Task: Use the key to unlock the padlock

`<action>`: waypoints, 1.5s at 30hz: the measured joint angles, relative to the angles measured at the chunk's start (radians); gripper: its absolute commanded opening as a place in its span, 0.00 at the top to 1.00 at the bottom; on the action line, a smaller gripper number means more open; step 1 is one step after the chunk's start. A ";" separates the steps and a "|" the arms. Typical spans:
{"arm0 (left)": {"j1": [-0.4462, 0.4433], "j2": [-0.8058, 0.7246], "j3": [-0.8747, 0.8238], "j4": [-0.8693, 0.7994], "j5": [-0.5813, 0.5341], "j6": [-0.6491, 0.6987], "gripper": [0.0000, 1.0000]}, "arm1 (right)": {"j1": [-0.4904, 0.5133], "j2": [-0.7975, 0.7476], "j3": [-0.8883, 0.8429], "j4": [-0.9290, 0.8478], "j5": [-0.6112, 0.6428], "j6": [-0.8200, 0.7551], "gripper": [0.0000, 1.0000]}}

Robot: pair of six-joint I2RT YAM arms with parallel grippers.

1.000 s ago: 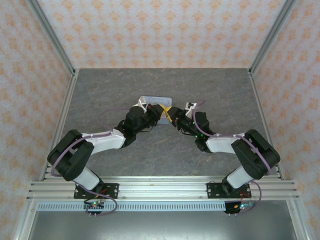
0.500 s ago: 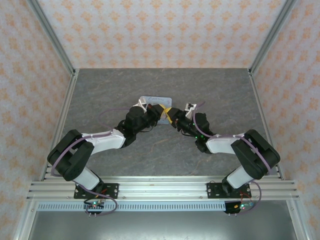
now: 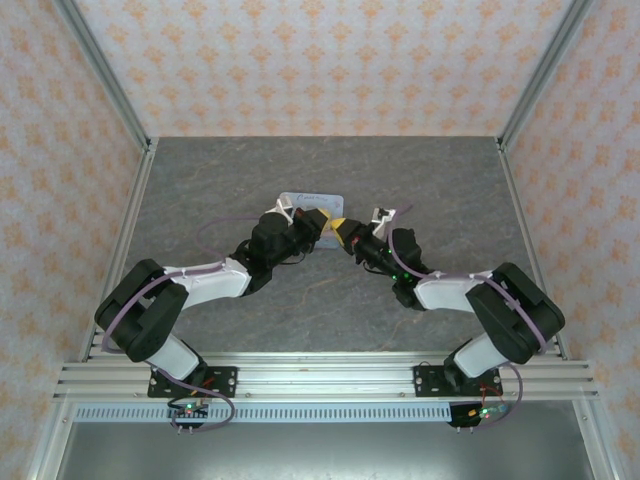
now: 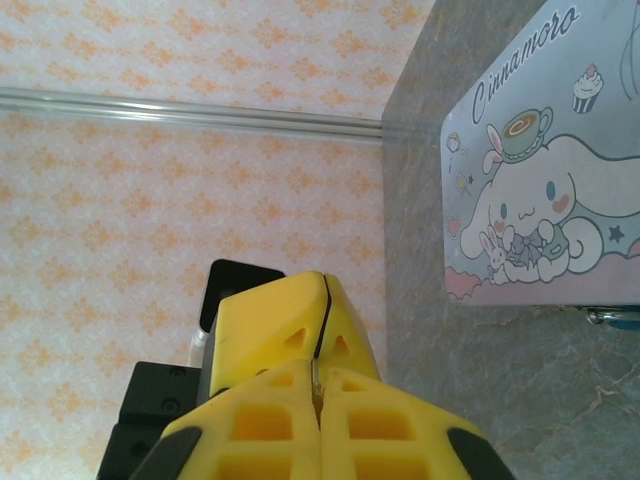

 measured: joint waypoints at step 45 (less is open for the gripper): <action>0.094 -0.207 -0.097 -0.665 0.052 0.571 0.36 | -0.063 -0.224 -0.097 -0.397 -0.091 -0.417 1.00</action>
